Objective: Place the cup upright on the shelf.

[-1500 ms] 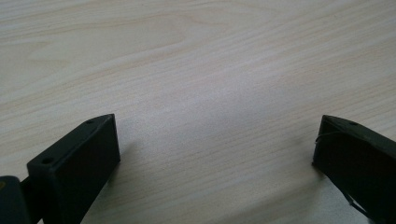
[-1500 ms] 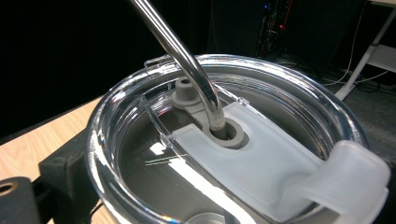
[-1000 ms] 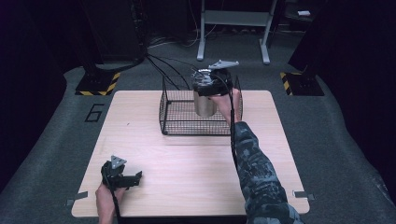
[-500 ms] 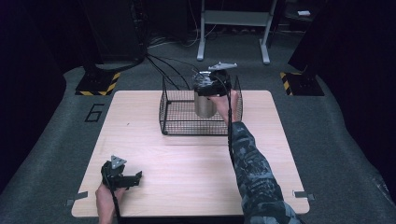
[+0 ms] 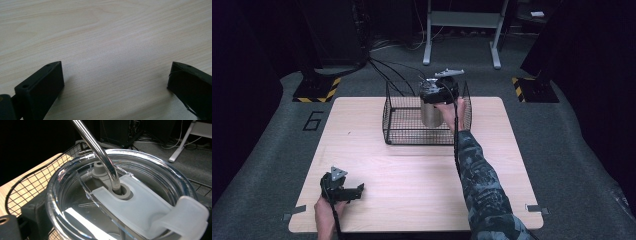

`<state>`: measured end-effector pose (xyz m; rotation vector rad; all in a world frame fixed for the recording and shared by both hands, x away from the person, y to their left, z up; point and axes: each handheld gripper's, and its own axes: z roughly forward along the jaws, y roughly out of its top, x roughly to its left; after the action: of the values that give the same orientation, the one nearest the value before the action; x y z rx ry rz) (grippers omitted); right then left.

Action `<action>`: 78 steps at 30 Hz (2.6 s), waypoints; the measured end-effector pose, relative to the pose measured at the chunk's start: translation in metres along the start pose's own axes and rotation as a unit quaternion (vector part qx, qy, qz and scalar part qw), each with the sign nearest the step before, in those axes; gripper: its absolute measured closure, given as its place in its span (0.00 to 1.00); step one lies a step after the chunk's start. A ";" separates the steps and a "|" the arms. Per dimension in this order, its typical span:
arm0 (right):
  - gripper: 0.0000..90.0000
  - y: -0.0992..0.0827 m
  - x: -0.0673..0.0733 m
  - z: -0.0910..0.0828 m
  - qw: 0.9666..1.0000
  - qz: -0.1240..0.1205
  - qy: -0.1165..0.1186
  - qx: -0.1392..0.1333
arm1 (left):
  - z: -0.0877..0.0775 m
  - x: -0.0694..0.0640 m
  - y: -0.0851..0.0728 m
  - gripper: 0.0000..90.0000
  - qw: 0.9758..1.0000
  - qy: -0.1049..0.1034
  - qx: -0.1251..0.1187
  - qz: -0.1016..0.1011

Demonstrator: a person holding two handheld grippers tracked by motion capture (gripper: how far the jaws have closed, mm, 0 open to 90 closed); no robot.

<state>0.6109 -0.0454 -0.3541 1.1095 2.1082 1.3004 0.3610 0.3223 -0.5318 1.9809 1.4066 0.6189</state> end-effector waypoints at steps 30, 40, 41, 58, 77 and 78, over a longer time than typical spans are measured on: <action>0.04 -0.023 -0.007 0.026 1.000 0.016 -0.013 0.022 | 0.000 0.000 0.000 0.00 1.000 0.001 0.000 0.002; 0.04 -0.028 -0.005 0.035 0.999 0.019 -0.015 0.033 | 0.000 0.000 0.000 0.00 1.000 0.001 0.000 0.002; 0.04 -0.029 -0.004 0.036 0.999 0.018 -0.015 0.033 | 0.000 0.000 0.000 0.00 1.000 0.001 0.000 0.002; 0.04 -0.044 -0.007 0.032 0.999 0.018 -0.009 0.030 | 0.000 0.000 0.000 0.00 1.000 0.001 0.000 0.002; 0.03 -0.050 0.001 0.022 0.999 -0.015 -0.008 0.042 | 0.001 -0.001 0.000 0.00 1.000 0.002 -0.005 -0.004; 0.03 -0.050 0.000 0.021 0.999 -0.018 -0.007 0.042 | 0.001 -0.001 0.000 0.00 1.000 0.002 -0.005 -0.004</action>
<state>0.6052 -0.0456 -0.4081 1.1064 2.1806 1.1925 0.3611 0.3215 -0.5323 1.9672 1.4099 0.6245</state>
